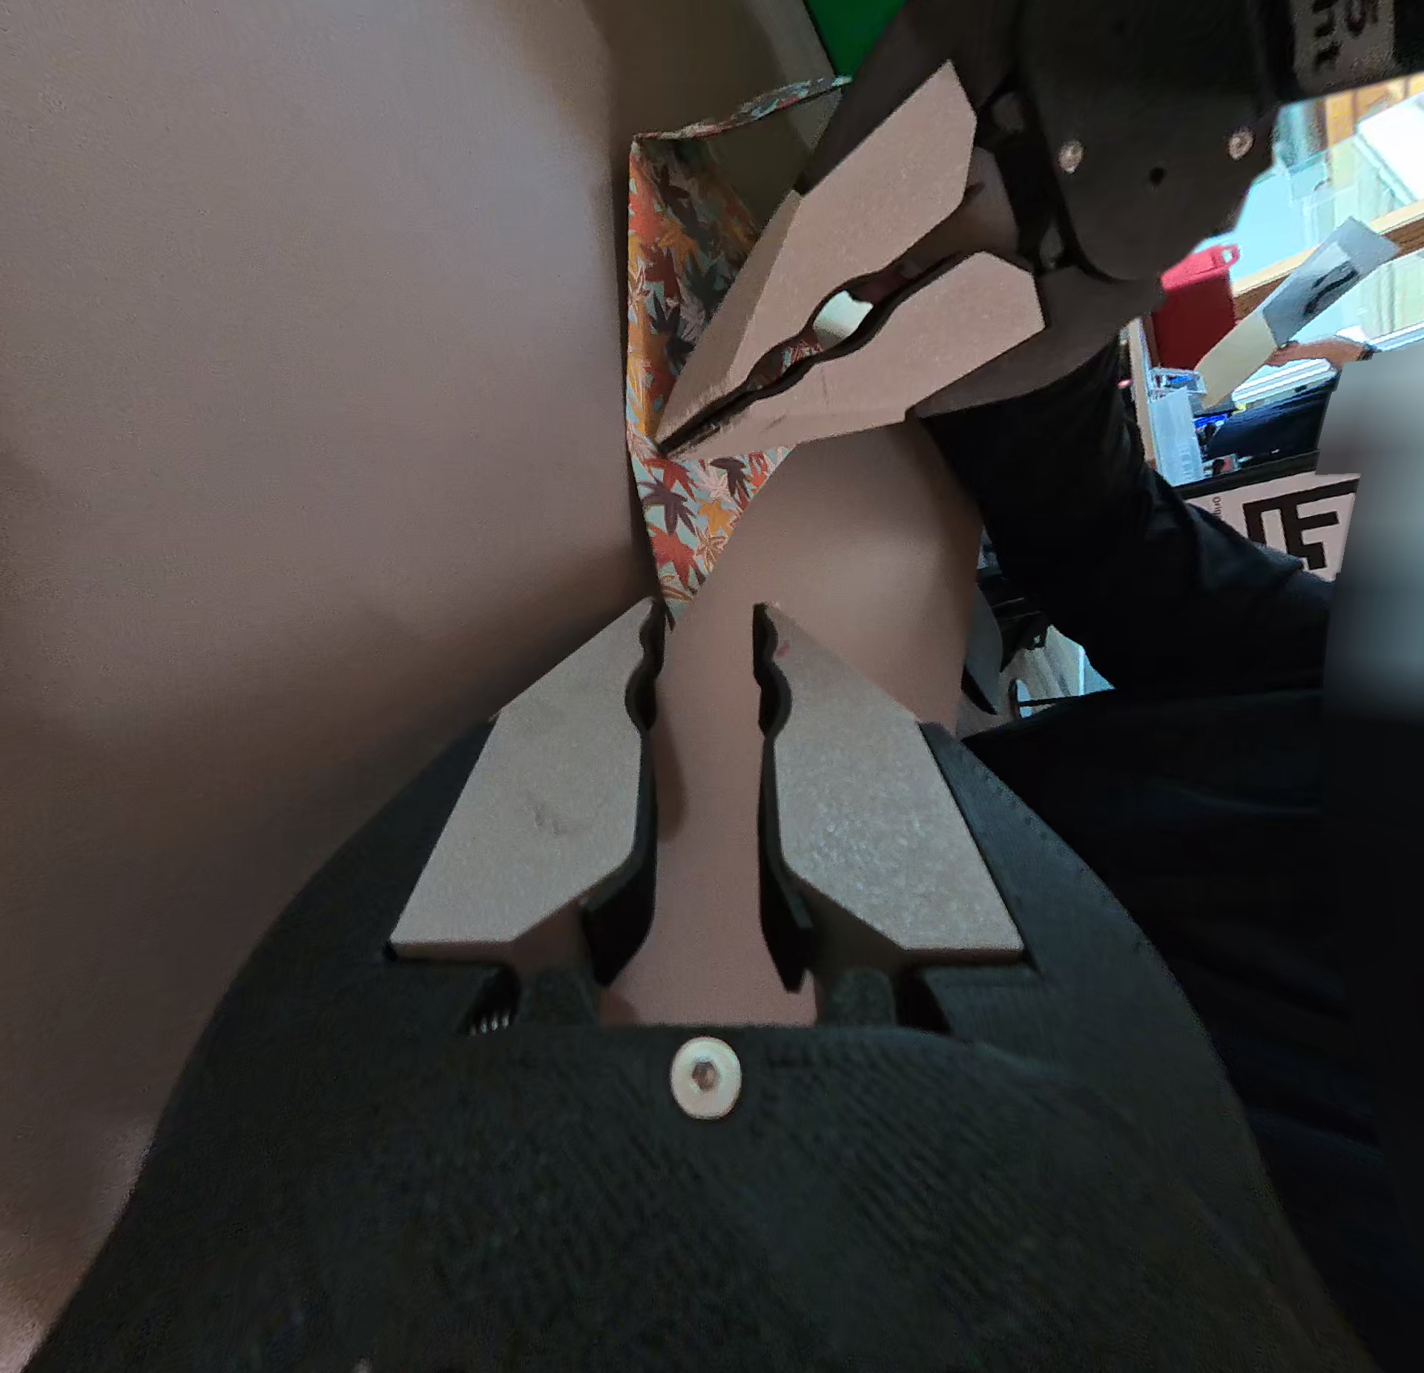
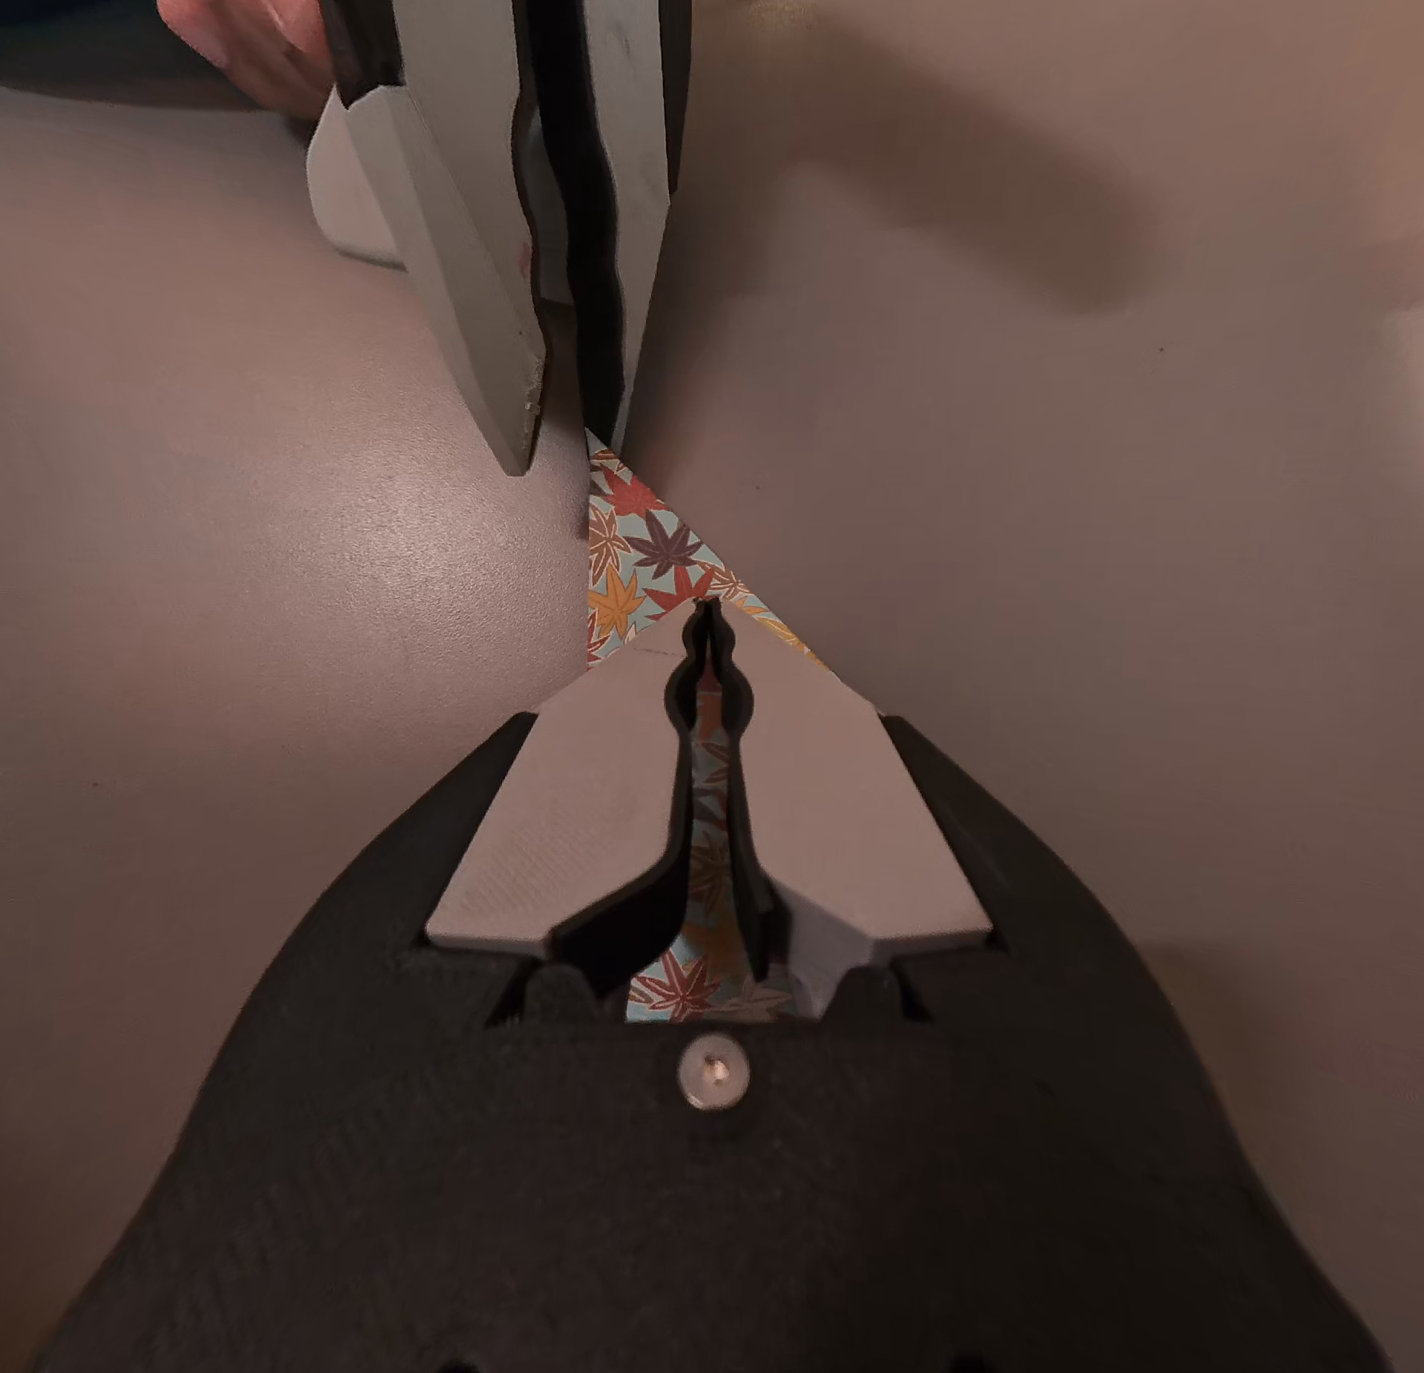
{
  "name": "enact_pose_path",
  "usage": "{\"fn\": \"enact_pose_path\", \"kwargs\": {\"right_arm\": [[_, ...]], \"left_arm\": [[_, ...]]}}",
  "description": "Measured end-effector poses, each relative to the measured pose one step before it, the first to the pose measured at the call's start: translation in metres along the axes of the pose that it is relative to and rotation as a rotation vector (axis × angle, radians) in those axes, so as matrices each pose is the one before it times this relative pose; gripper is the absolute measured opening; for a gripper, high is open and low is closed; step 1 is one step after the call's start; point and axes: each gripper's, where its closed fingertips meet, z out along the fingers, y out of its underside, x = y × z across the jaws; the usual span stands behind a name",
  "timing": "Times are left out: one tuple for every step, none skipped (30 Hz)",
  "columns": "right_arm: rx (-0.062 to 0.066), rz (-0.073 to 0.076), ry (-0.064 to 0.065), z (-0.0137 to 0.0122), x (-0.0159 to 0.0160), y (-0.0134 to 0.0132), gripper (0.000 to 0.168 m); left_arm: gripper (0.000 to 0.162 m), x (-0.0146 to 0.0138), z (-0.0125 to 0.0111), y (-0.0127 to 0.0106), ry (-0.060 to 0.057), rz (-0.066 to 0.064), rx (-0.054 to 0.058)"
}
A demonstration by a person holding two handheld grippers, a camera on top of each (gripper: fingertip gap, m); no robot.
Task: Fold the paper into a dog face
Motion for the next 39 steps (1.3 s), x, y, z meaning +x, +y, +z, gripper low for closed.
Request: {"fn": "enact_pose_path", "kwargs": {"right_arm": [[-0.0013, -0.0012, 0.0024, 0.00016, -0.00023, -0.00025, 0.000], [-0.0016, -0.0012, 0.0009, 0.00026, -0.00039, -0.00021, 0.000], [-0.0011, -0.0023, -0.0012, 0.00025, -0.00088, -0.00022, 0.000], [-0.0011, -0.0028, -0.0003, 0.00029, -0.00080, -0.00026, 0.000], [-0.0017, -0.0028, 0.0018, 0.00033, -0.00053, -0.00027, 0.000], [-0.0025, -0.0025, 0.0014, 0.00016, -0.00053, -0.00020, 0.000], [-0.0020, -0.0007, 0.0016, 0.00021, -0.00045, -0.00013, 0.000], [-0.0011, 0.0025, 0.0024, 0.00012, 0.00023, -0.00009, 0.000], [0.0000, 0.0055, 0.0004, 0.00006, 0.00031, -0.00008, 0.000], [0.0014, 0.0067, -0.0023, -0.00010, 0.00035, 0.00018, 0.000], [0.0021, 0.0076, -0.0015, -0.00021, 0.00084, 0.00026, 0.000], [0.0022, 0.0080, 0.0012, -0.00027, 0.00136, 0.00031, 0.000], [0.0020, 0.0074, 0.0022, -0.00035, 0.00133, 0.00025, 0.000], [0.0024, 0.0063, 0.0004, -0.00031, 0.00094, 0.00018, 0.000], [0.0025, 0.0050, -0.0020, -0.00023, 0.00025, -0.00007, 0.000], [0.0010, 0.0038, -0.0010, 0.00010, 0.00013, -0.00005, 0.000], [-0.0003, 0.0024, 0.0017, 0.00022, 0.00022, -0.00010, 0.000], [-0.0003, 0.0014, 0.0033, 0.00029, 0.00033, -0.00016, 0.000], [0.0002, 0.0024, 0.0042, 0.00020, 0.00052, -0.00010, 0.000], [0.0002, 0.0049, 0.0058, 0.00014, 0.00091, -0.00021, 0.000], [0.0003, 0.0060, 0.0048, -0.00003, 0.00101, -0.00002, 0.000], [0.0010, 0.0047, 0.0021, -0.00009, 0.00087, 0.00001, 0.000], [0.0021, 0.0041, 0.0024, -0.00016, 0.00095, 0.00002, 0.000], [0.0024, 0.0060, 0.0053, -0.00010, 0.00155, 0.00007, 0.000], [0.0027, 0.0085, 0.0068, -0.00019, 0.00194, 0.00013, 0.000], [0.0022, 0.0096, 0.0056, -0.00021, 0.00187, 0.00001, 0.000], [0.0029, 0.0102, 0.0027, -0.00010, 0.00131, 0.00000, 0.000], [0.0040, 0.0103, -0.0026, -0.00002, 0.00056, -0.00017, 0.000], [0.0056, 0.0114, -0.0077, 0.00008, -0.00023, -0.00042, 0.000], [0.0078, 0.0140, -0.0110, 0.00017, -0.00056, -0.00075, 0.000], [0.0101, 0.0174, -0.0152, 0.00020, -0.00110, -0.00104, 0.000], [0.0120, 0.0208, -0.0208, 0.00014, -0.00153, -0.00132, 0.000], [0.0126, 0.0238, -0.0237, 0.00000, -0.00168, -0.00132, 0.000], [0.0118, 0.0251, -0.0187, -0.00037, -0.00066, -0.00114, 0.000], [0.0110, 0.0234, -0.0108, -0.00070, 0.00055, -0.00102, 0.000], [0.0091, 0.0191, -0.0039, -0.00094, 0.00165, -0.00071, 0.000], [0.0075, 0.0141, 0.0038, -0.00108, 0.00241, -0.00060, 0.000], [0.0061, 0.0094, 0.0057, -0.00095, 0.00235, -0.00043, 0.000], [0.0041, 0.0061, 0.0022, -0.00069, 0.00140, -0.00031, 0.000]], "left_arm": [[0.020, -0.00024, 0.00091, -0.00178, 0.0034, -0.0081, 0.0083], [0.020, 0.00008, 0.00097, -0.00154, 0.0043, -0.0071, 0.0067], [0.020, 0.00020, 0.00102, -0.00091, 0.0032, -0.0050, 0.0033], [0.020, -0.00007, 0.00083, -0.00056, -0.0005, -0.0014, 0.0007], [0.018, -0.00046, 0.00086, -0.00006, -0.0049, 0.0021, -0.0021], [0.016, -0.00009, 0.00068, 0.00041, -0.0045, 0.0061, -0.0056], [0.015, 0.00029, 0.00066, 0.00104, -0.0016, 0.0068, -0.0079], [0.013, 0.00027, 0.00086, 0.00151, -0.0013, 0.0051, -0.0097], [0.010, 0.00014, 0.00082, 0.00170, -0.0022, 0.0046, -0.0102], [0.009, 0.00042, 0.00060, 0.00101, 0.0003, 0.0036, -0.0062], [0.009, 0.00060, 0.00025, 0.00068, 0.0021, 0.0018, -0.0038], [0.009, 0.00068, 0.00020, 0.00057, 0.0041, 0.0000, -0.0028], [0.010, 0.00073, 0.00020, 0.00033, 0.0058, -0.0023, -0.0009], [0.011, 0.00073, 0.00015, -0.00025, 0.0067, -0.0044, 0.0021], [0.013, 0.00084, 0.00002, -0.00049, 0.0072, -0.0053, 0.0038], [0.015, 0.00077, 0.00006, -0.00076, 0.0072, -0.0054, 0.0049], [0.016, 0.00060, 0.00018, -0.00065, 0.0054, -0.0047, 0.0044], [0.017, 0.00043, 0.00031, -0.00055, 0.0040, -0.0038, 0.0034], [0.018, 0.00012, 0.00031, -0.00039, 0.0017, -0.0033, 0.0024], [0.018, 0.00003, 0.00023, -0.00031, 0.0002, -0.0019, 0.0013], [0.018, 0.00026, 0.00030, 0.00011, 0.0003, 0.0003, -0.0001], [0.018, 0.00039, 0.00032, 0.00038, 0.0015, 0.0003, -0.0022], [0.018, 0.00064, 0.00051, 0.00047, 0.0037, -0.0011, -0.0032], [0.018, 0.00065, 0.00066, 0.00079, 0.0038, -0.0015, -0.0045], [0.017, 0.00044, 0.00047, 0.00041, 0.0019, -0.0004, -0.0025], [0.017, 0.00015, 0.00026, -0.00002, 0.0007, -0.0004, 0.0002], [0.017, -0.00007, 0.00012, -0.00015, 0.0000, -0.0019, 0.0015], [0.017, -0.00033, 0.00013, -0.00039, -0.0008, -0.0034, 0.0020], [0.016, -0.00025, 0.00006, -0.00043, 0.0002, -0.0034, 0.0022], [0.017, 0.00005, 0.00003, -0.00064, 0.0016, -0.0023, 0.0036], [0.017, -0.00039, 0.00014, -0.00109, -0.0007, -0.0037, 0.0061], [0.017, -0.00088, 0.00016, -0.00134, -0.0037, -0.0064, 0.0067], [0.015, -0.00114, 0.00024, -0.00088, -0.0054, -0.0060, 0.0050], [0.013, -0.00097, 0.00038, -0.00037, -0.0055, -0.0036, 0.0013], [0.013, -0.00025, 0.00055, -0.00003, -0.0032, -0.0007, -0.0003], [0.011, -0.00021, 0.00057, 0.00032, -0.0045, 0.0001, -0.0020], [0.009, -0.00049, 0.00099, 0.00073, -0.0057, -0.0003, -0.0047], [0.006, -0.00015, 0.00111, 0.00089, -0.0048, 0.0005, -0.0056], [0.005, 0.00053, 0.00121, 0.00058, -0.0013, 0.0009, -0.0039]]}}
